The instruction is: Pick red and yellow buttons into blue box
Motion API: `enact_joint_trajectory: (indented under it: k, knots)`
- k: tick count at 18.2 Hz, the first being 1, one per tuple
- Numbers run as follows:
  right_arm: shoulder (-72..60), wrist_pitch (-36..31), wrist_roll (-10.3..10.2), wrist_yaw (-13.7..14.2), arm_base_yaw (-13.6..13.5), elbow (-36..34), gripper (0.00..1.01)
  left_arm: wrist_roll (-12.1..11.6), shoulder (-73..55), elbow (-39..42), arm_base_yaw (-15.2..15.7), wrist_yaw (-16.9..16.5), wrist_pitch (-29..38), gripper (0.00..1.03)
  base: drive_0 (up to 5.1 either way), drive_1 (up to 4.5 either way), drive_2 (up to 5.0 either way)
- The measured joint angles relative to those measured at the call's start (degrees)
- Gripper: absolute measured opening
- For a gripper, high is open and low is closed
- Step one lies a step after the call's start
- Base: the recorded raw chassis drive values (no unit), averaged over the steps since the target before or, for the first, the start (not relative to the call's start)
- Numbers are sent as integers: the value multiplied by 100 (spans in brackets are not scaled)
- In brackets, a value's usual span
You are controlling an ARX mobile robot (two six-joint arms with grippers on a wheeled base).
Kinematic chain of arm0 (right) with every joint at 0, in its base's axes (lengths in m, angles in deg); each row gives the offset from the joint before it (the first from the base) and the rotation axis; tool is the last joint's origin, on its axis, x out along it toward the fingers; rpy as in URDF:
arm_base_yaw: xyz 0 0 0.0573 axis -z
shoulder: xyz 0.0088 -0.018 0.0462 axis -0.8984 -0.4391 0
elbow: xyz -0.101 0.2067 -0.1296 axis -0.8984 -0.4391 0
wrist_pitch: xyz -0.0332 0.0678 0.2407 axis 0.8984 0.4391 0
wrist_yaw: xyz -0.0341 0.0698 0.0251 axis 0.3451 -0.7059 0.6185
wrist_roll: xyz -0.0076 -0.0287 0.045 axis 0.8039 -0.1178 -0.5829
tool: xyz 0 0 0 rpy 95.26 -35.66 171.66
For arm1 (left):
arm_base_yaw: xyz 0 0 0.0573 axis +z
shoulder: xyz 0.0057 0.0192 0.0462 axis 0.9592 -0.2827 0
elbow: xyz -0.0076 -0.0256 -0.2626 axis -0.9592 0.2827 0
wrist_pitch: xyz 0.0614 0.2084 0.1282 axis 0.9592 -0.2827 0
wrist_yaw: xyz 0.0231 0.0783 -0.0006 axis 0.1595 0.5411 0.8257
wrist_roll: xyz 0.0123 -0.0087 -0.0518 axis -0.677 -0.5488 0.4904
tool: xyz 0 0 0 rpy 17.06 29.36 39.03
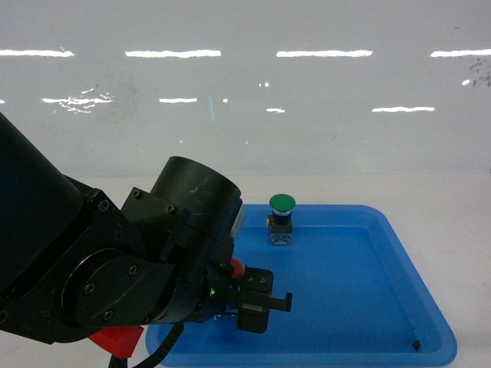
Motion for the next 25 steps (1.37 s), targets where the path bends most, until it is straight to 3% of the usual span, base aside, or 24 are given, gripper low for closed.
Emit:
enact_joint_trajectory:
  k: [4, 5, 9, 13, 18, 19, 20, 21, 22, 25]
  knots:
    - [0, 0, 0, 0, 0, -2, 34, 13, 0, 74, 92, -50, 223, 30, 0, 0, 0]
    - [0, 2, 0, 0, 0, -2, 34, 13, 2, 85, 101, -72, 260, 27, 0, 0, 0]
    - [0, 2, 0, 0, 0, -2, 34, 2, 92, 240, 166, -120, 402, 25, 0, 0, 0]
    - [0, 0, 0, 0, 0, -2, 34, -201, 522, 603, 310, 4, 752, 25, 0, 0, 0]
    - [0, 0, 0, 0, 0, 0, 34, -374, 1845, 772, 957, -203, 1257, 25, 0, 0, 0]
    - [0, 0, 0, -2, 0, 0, 34, -470, 2441, 938, 1226, -146, 1602, 25, 0, 0, 0]
    - [0, 0, 0, 0, 0, 0, 34, -782, 3407, 1829, 1517, 420, 2223, 25, 0, 0, 0]
    - [0, 2, 0, 0, 0, 0, 34, -1060, 4446, 2793, 1598, 734, 2323, 25, 0, 0, 0]
    - [0, 0, 0, -4, 0, 0, 34, -1130, 4771, 2981, 1558, 750, 2131, 25, 0, 0, 0]
    - [0, 2, 0, -7, 0, 0, 34, -1519, 5018, 3176, 1416, 1169, 2444, 25, 0, 0, 0]
